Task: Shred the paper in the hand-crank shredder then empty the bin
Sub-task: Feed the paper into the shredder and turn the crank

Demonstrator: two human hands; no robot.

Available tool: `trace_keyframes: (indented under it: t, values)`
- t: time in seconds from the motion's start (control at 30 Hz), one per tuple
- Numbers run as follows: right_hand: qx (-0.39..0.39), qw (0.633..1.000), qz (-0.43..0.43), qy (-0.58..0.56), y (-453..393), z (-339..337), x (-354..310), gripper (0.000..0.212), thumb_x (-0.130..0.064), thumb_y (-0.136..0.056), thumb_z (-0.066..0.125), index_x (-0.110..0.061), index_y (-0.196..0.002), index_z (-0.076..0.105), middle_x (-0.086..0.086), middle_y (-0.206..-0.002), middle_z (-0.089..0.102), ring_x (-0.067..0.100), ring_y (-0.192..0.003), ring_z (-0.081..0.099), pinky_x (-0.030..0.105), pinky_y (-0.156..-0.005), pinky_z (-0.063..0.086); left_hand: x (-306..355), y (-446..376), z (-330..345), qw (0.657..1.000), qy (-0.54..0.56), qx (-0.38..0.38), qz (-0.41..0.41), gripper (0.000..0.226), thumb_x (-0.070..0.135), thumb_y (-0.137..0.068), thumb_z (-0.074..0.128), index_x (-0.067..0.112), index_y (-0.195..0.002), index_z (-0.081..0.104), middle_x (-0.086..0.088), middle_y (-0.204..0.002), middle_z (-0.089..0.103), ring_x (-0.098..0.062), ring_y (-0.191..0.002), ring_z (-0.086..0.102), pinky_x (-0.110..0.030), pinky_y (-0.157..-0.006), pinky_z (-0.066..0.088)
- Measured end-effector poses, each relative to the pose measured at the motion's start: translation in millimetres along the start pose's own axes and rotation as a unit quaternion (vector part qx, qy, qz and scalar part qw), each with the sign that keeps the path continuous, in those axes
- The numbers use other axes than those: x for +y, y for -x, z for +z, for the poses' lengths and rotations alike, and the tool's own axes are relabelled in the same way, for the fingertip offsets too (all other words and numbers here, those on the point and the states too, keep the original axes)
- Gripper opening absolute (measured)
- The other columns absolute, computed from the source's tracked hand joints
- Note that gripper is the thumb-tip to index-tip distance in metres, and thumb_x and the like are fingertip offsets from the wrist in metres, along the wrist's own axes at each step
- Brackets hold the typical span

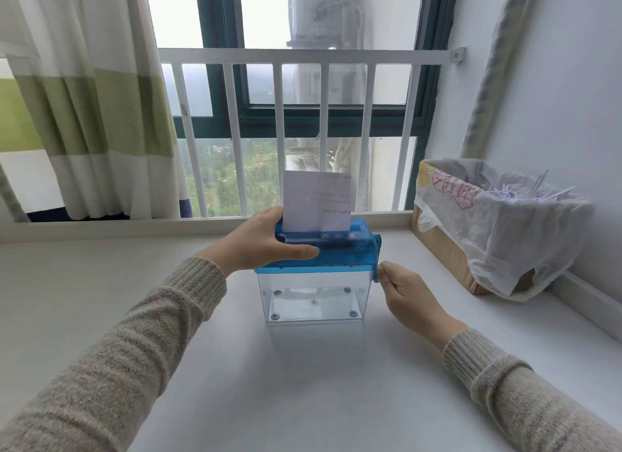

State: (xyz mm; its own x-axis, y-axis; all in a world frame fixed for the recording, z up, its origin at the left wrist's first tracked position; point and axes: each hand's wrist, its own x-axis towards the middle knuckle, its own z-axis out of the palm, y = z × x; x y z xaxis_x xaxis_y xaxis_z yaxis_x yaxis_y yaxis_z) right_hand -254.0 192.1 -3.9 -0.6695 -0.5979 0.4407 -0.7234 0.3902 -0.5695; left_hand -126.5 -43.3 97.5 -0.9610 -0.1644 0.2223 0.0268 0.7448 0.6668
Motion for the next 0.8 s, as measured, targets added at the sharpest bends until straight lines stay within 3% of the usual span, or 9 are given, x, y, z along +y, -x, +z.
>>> trace_keyframes:
  t: [0.1, 0.2, 0.37, 0.53, 0.63, 0.8]
  values:
    - [-0.009, 1.0, 0.0, -0.001, 3, -2, -3, 0.03, -0.02, -0.102, 0.036, -0.011, -0.078, 0.049, -0.004, -0.079, 0.059, 0.007, -0.071, 0.053, 0.017, -0.057, 0.037, -2, -1, 0, 1.0, -0.006, -0.002, -0.002, 0.067, 0.051, -0.071, 0.076, 0.024, -0.125, 0.046, 0.001, -0.117, 0.056, -0.017, -0.101, 0.057, -0.027, -0.082, 0.054]
    - [-0.007, 1.0, -0.01, -0.007, 7, -5, -3, 0.029, -0.017, -0.102, 0.038, -0.012, -0.075, 0.049, -0.013, -0.073, 0.053, -0.002, -0.065, 0.051, 0.014, -0.056, 0.037, -2, 0, 0, 1.0, -0.001, -0.002, 0.0, 0.069, 0.05, -0.071, 0.076, 0.023, -0.128, 0.046, 0.001, -0.117, 0.056, -0.018, -0.102, 0.057, -0.03, -0.085, 0.054]
    - [0.018, 0.998, -0.052, 0.013, 15, -6, 4, 0.027, -0.018, -0.101, 0.04, -0.012, -0.077, 0.05, 0.0, -0.074, 0.057, 0.011, -0.065, 0.05, 0.029, -0.056, 0.041, -4, -2, 0, 1.0, 0.003, -0.003, -0.002, 0.07, 0.051, -0.07, 0.077, 0.025, -0.127, 0.046, 0.002, -0.118, 0.057, -0.019, -0.103, 0.057, -0.038, -0.09, 0.054]
    - [0.006, 0.996, -0.079, 0.039, 21, -13, 0, 0.01, -0.016, -0.098, 0.048, -0.013, -0.095, 0.057, -0.013, -0.085, 0.054, 0.004, -0.074, 0.052, 0.013, -0.06, 0.037, -4, -2, -1, 1.0, 0.005, -0.013, -0.007, 0.079, 0.059, -0.064, 0.075, 0.026, -0.129, 0.044, 0.002, -0.118, 0.056, -0.019, -0.104, 0.057, -0.038, -0.091, 0.054]
    - [0.018, 0.991, -0.092, 0.091, 22, -14, 1, 0.008, -0.014, -0.093, 0.057, -0.011, -0.101, 0.058, -0.008, -0.09, 0.057, 0.005, -0.071, 0.049, 0.011, -0.06, 0.036, -3, -2, -1, 1.0, 0.0, -0.016, -0.013, 0.089, 0.068, -0.056, 0.073, 0.026, -0.129, 0.044, 0.003, -0.118, 0.057, -0.018, -0.103, 0.058, -0.038, -0.089, 0.055]
    - [0.066, 0.971, -0.142, 0.182, 25, -12, -1, 0.013, -0.008, -0.084, 0.068, -0.008, -0.096, 0.061, 0.003, -0.089, 0.065, 0.014, -0.072, 0.053, 0.029, -0.05, 0.053, -5, -2, -1, 0.999, -0.003, -0.023, -0.022, 0.09, 0.068, -0.055, 0.072, 0.028, -0.129, 0.043, 0.003, -0.117, 0.057, -0.018, -0.103, 0.058, -0.038, -0.089, 0.055]
